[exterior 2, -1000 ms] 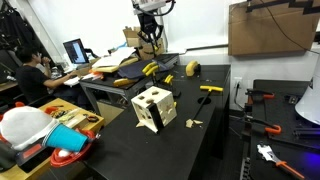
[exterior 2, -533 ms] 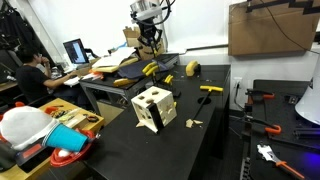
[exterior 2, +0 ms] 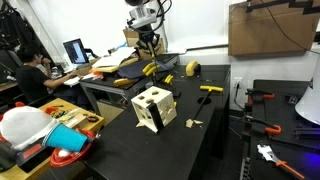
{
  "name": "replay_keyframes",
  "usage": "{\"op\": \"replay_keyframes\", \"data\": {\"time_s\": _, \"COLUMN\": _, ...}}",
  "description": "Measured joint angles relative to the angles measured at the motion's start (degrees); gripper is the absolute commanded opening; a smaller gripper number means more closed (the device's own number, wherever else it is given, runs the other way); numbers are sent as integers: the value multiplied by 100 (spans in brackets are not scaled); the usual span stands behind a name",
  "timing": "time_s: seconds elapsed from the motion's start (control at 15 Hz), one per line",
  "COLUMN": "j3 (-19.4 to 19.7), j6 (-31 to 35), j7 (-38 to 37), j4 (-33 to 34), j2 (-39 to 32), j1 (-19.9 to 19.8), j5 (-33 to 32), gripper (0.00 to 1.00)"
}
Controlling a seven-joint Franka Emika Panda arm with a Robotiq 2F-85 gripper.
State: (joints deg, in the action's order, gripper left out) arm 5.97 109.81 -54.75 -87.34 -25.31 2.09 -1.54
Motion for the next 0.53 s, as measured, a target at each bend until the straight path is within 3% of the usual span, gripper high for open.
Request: {"op": "replay_keyframes", "data": {"time_s": 0.53, "j3": 100, "j6": -81, "j7": -164, "j4": 83, "j2": -108, "j1": -23, "j5": 0, "gripper": 4}}
